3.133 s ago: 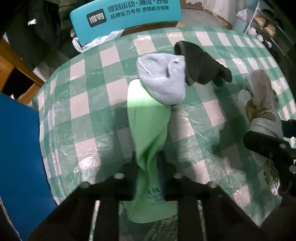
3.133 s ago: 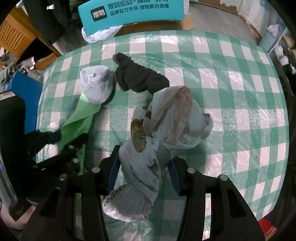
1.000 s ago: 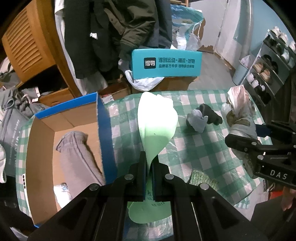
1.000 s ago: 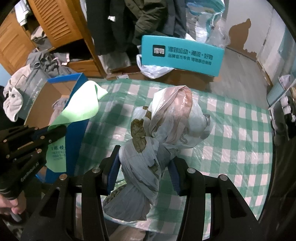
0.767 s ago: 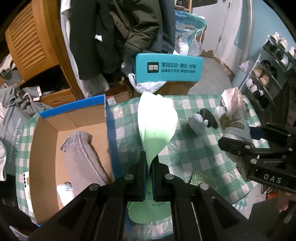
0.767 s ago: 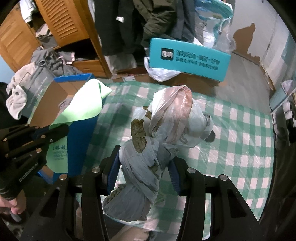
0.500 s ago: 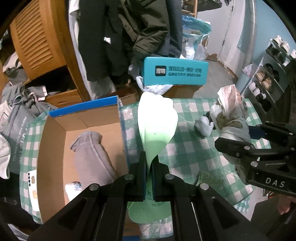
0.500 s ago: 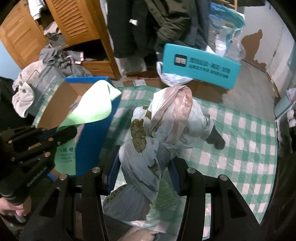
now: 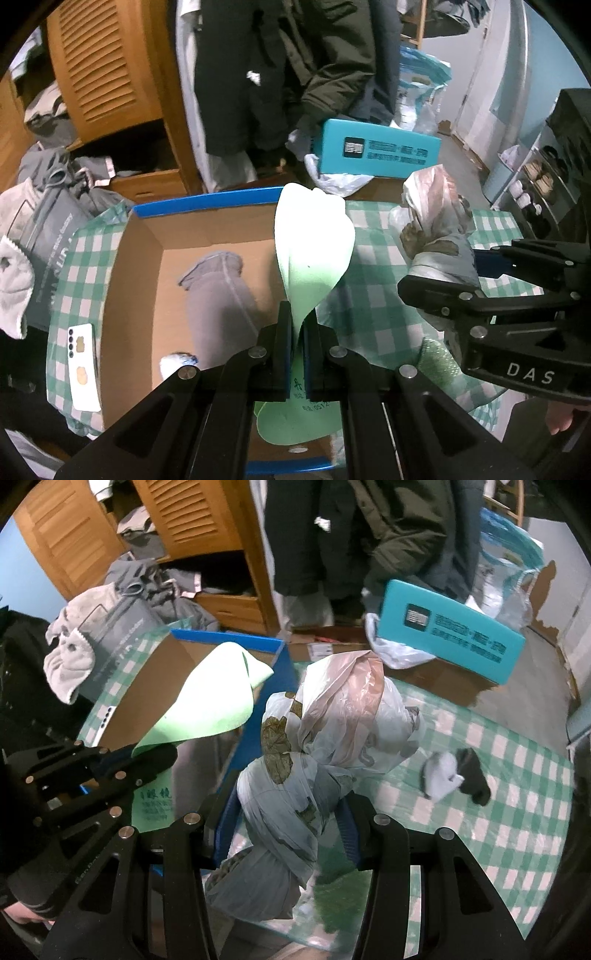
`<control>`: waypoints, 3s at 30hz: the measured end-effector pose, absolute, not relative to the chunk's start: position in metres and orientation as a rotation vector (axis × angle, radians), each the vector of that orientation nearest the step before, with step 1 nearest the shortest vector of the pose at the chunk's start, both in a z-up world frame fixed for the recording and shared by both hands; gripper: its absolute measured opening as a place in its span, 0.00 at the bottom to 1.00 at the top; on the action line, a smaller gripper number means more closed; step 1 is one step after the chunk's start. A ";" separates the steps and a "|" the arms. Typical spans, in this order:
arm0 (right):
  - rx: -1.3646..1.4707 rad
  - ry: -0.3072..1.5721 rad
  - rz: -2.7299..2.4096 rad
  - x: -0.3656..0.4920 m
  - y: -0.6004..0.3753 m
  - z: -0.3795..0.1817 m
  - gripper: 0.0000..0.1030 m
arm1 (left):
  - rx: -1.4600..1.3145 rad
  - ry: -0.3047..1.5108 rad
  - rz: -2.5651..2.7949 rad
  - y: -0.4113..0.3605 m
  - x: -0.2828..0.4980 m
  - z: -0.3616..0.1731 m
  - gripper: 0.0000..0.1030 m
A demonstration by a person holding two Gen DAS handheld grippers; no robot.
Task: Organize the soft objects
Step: 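Carry the insole and white cloth over the cardboard box with both grippers, then open both grippers to drop the insole and cloth into the box, then move both open grippers back over the green mesh scrubber on the table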
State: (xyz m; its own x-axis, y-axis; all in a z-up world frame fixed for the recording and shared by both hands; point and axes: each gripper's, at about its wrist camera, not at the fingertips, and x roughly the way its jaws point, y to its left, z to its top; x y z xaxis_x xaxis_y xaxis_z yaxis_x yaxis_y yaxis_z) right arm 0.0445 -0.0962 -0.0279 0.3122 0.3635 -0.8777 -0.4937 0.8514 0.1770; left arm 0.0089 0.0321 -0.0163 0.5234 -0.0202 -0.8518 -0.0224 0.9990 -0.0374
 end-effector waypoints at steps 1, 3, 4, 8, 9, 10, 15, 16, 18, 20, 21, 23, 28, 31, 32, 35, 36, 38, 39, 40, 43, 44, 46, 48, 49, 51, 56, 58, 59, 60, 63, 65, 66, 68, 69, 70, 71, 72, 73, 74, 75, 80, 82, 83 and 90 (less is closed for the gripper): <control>-0.136 1.123 0.575 0.045 -0.089 -0.029 0.47 | -0.050 1.022 0.006 0.036 0.008 -0.017 0.04; -0.141 1.126 0.586 0.045 -0.082 -0.029 0.47 | -0.062 1.022 0.015 0.045 0.007 -0.018 0.04; -0.145 1.129 0.593 0.045 -0.076 -0.030 0.47 | -0.066 1.021 0.019 0.048 0.006 -0.018 0.04; -0.159 1.135 0.616 0.045 -0.055 -0.031 0.47 | -0.079 1.019 0.042 0.065 0.003 -0.020 0.04; -0.162 1.136 0.623 0.045 -0.051 -0.031 0.47 | -0.081 1.019 0.049 0.068 0.002 -0.021 0.04; -0.165 1.138 0.629 0.046 -0.045 -0.032 0.47 | -0.084 1.021 0.054 0.072 0.002 -0.022 0.04; -0.171 1.155 0.654 0.048 -0.023 -0.037 0.47 | -0.107 1.040 0.078 0.091 -0.001 -0.032 0.04; -0.171 1.162 0.658 0.049 -0.018 -0.039 0.47 | -0.108 1.041 0.083 0.094 -0.001 -0.033 0.04; -0.171 1.174 0.663 0.050 -0.012 -0.043 0.47 | -0.115 1.046 0.094 0.101 -0.002 -0.036 0.04; -0.170 1.183 0.667 0.051 -0.007 -0.046 0.47 | -0.125 1.051 0.101 0.108 -0.002 -0.039 0.04; -0.169 1.187 0.668 0.051 -0.005 -0.048 0.47 | -0.128 1.054 0.105 0.111 -0.002 -0.040 0.04; -0.169 1.197 0.671 0.052 0.000 -0.051 0.47 | -0.136 1.060 0.112 0.116 -0.002 -0.044 0.04; -0.175 1.215 0.673 0.055 0.011 -0.058 0.47 | -0.147 1.071 0.123 0.125 -0.003 -0.049 0.04; -0.186 1.223 0.676 0.055 0.019 -0.061 0.47 | -0.151 1.083 0.127 0.129 -0.003 -0.052 0.09; -0.189 1.224 0.677 0.055 0.020 -0.062 0.47 | -0.150 1.086 0.125 0.130 -0.003 -0.054 0.16; -0.204 1.227 0.672 0.054 0.025 -0.064 0.60 | -0.132 1.088 0.133 0.130 -0.005 -0.058 0.32; -0.211 1.220 0.667 0.054 0.026 -0.064 0.63 | -0.127 1.086 0.136 0.131 -0.005 -0.059 0.32; -0.221 1.210 0.664 0.053 0.027 -0.064 0.65 | -0.118 1.087 0.137 0.131 -0.005 -0.059 0.33; -0.222 1.209 0.661 0.053 0.026 -0.064 0.67 | -0.117 1.089 0.138 0.131 -0.005 -0.059 0.34; -0.220 1.208 0.661 0.054 0.025 -0.064 0.68 | -0.120 1.088 0.140 0.132 -0.005 -0.059 0.36; -0.213 1.202 0.649 0.055 0.020 -0.062 0.68 | -0.127 1.087 0.141 0.133 -0.004 -0.059 0.36; -0.208 1.201 0.645 0.056 0.018 -0.062 0.68 | -0.128 1.086 0.141 0.133 -0.004 -0.059 0.37; -0.199 1.200 0.635 0.057 0.012 -0.061 0.68 | -0.131 1.085 0.140 0.133 -0.004 -0.058 0.40; -0.194 1.201 0.627 0.058 0.006 -0.061 0.69 | -0.134 1.083 0.132 0.130 -0.004 -0.057 0.43; -0.193 1.202 0.624 0.058 0.004 -0.061 0.69 | -0.132 1.083 0.126 0.128 -0.005 -0.057 0.44; -0.187 1.202 0.615 0.058 -0.002 -0.061 0.69 | -0.128 1.085 0.114 0.122 -0.004 -0.057 0.44; -0.178 1.205 0.599 0.056 -0.018 -0.062 0.69 | -0.117 1.090 0.073 0.103 -0.001 -0.056 0.48; -0.174 1.207 0.592 0.055 -0.027 -0.062 0.69 | -0.109 1.084 0.055 0.095 -0.001 -0.054 0.49; -0.171 1.207 0.587 0.055 -0.031 -0.061 0.69 | -0.101 1.082 0.047 0.090 0.000 -0.053 0.49; -0.168 1.207 0.583 0.054 -0.035 -0.061 0.70 | -0.098 1.081 0.043 0.087 0.000 -0.053 0.49; -0.156 1.198 0.566 0.053 -0.050 -0.059 0.73 | -0.093 1.084 0.023 0.076 0.001 -0.052 0.49; -0.151 1.196 0.558 0.051 -0.058 -0.058 0.73 | -0.091 1.091 0.007 0.069 0.002 -0.052 0.50; -0.147 1.196 0.554 0.051 -0.064 -0.058 0.73 | -0.091 1.096 0.001 0.066 0.002 -0.052 0.50; -0.135 1.199 0.543 0.049 -0.076 -0.059 0.73 | -0.096 1.103 -0.012 0.059 0.003 -0.052 0.50; -0.131 1.200 0.539 0.048 -0.080 -0.060 0.73 | -0.097 1.108 -0.021 0.055 0.004 -0.052 0.50; -0.126 1.204 0.532 0.047 -0.087 -0.061 0.73 | -0.098 1.109 -0.029 0.050 0.004 -0.051 0.50; -0.124 1.205 0.528 0.047 -0.091 -0.061 0.73 | -0.093 1.111 -0.035 0.045 0.004 -0.051 0.50; -0.121 1.206 0.523 0.046 -0.096 -0.062 0.73 | -0.087 1.111 -0.037 0.040 0.005 -0.050 0.50; -0.118 1.207 0.517 0.046 -0.102 -0.063 0.73 | -0.080 1.109 -0.040 0.035 0.005 -0.050 0.50; -0.115 1.206 0.511 0.045 -0.107 -0.063 0.73 | -0.074 1.109 -0.044 0.031 0.005 -0.050 0.51; -0.110 1.208 0.502 0.044 -0.114 -0.064 0.73 | -0.069 1.109 -0.051 0.025 0.005 -0.050 0.51; -0.093 1.209 0.476 0.042 -0.137 -0.068 0.73 | -0.042 1.121 -0.098 -0.001 0.006 -0.051 0.51; -0.084 1.209 0.465 0.042 -0.148 -0.069 0.73 | -0.024 1.125 -0.113 -0.014 0.005 -0.053 0.51; -0.080 1.209 0.460 0.041 -0.153 -0.070 0.73 | -0.016 1.126 -0.119 -0.019 0.005 -0.053 0.51; -0.044 1.223 0.422 0.038 -0.185 -0.080 0.73 | 0.020 1.161 -0.137 -0.050 0.007 -0.066 0.54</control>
